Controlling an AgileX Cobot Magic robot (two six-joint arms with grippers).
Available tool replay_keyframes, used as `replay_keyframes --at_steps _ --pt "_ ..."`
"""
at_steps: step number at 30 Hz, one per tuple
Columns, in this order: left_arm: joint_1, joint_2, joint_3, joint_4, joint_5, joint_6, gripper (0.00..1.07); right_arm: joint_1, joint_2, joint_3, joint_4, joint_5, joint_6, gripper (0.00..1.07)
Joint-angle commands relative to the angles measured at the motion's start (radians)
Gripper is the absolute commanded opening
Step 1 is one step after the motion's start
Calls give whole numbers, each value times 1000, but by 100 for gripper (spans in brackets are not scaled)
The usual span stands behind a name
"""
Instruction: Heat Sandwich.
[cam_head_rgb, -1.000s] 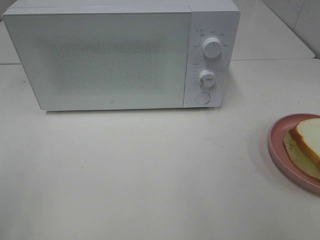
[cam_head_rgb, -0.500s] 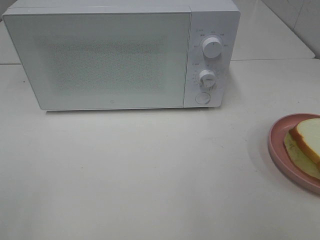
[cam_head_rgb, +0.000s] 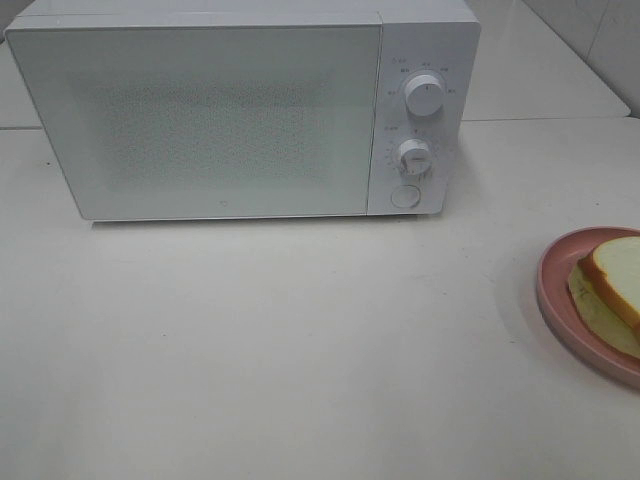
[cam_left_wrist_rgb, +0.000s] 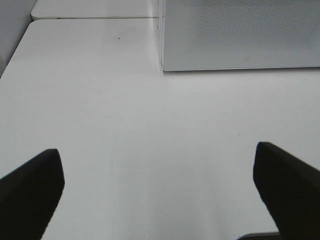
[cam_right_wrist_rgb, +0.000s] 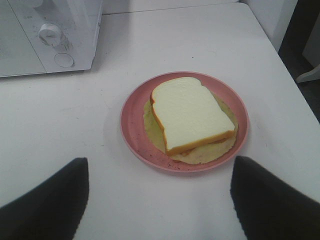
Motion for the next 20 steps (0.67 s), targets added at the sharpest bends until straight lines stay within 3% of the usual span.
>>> replay_keyframes --at_steps 1,20 --pt "5 -26 3 -5 -6 0 97 -9 -28 2 0 -9 -4 75" --pt "5 -26 3 -5 -6 0 97 -9 -28 2 0 -9 -4 75"
